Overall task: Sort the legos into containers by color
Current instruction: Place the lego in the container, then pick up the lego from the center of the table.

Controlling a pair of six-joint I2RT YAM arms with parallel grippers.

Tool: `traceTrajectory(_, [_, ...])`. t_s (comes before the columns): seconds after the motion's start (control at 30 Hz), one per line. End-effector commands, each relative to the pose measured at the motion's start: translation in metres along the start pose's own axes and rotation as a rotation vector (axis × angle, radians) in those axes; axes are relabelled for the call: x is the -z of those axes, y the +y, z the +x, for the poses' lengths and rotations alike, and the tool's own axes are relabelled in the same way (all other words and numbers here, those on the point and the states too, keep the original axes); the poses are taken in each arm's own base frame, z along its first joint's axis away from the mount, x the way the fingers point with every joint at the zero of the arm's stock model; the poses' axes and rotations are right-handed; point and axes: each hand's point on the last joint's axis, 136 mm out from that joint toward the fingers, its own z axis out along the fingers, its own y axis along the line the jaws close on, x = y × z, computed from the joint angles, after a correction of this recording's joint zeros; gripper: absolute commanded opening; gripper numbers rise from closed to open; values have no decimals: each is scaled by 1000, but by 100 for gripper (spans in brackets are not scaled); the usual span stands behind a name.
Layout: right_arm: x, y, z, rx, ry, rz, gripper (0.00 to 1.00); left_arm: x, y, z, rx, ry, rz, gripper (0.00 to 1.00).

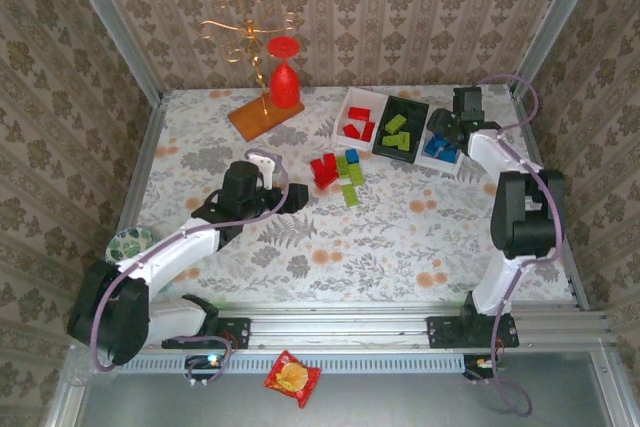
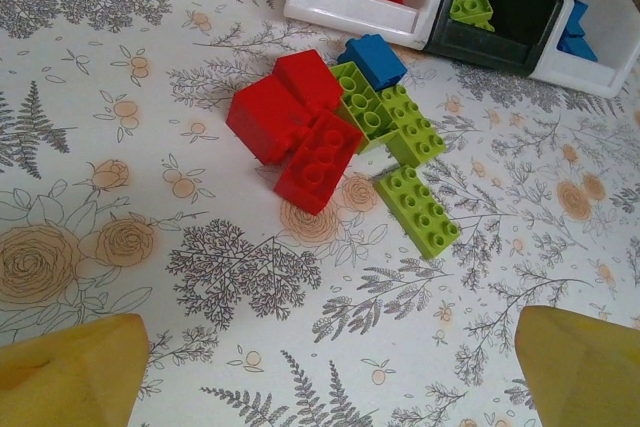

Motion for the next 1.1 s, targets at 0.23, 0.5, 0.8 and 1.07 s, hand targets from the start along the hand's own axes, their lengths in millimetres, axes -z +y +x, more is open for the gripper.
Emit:
traceTrajectory(0.23, [81,129,126,401,66,-302,70,-3,20,4,16,2,-45,96])
traceTrajectory(0.5, [51,186,178,570,103,-297,65,0,23,5,38,-6,-42,96])
traceTrajectory(0.8, [-7,193,169,590,102,-146,54,10,22,3,36,-20,-50,95])
traceTrajectory(1.07, [-31,179,163,567,127,-86,53,11,22,3,29,-20,-53,95])
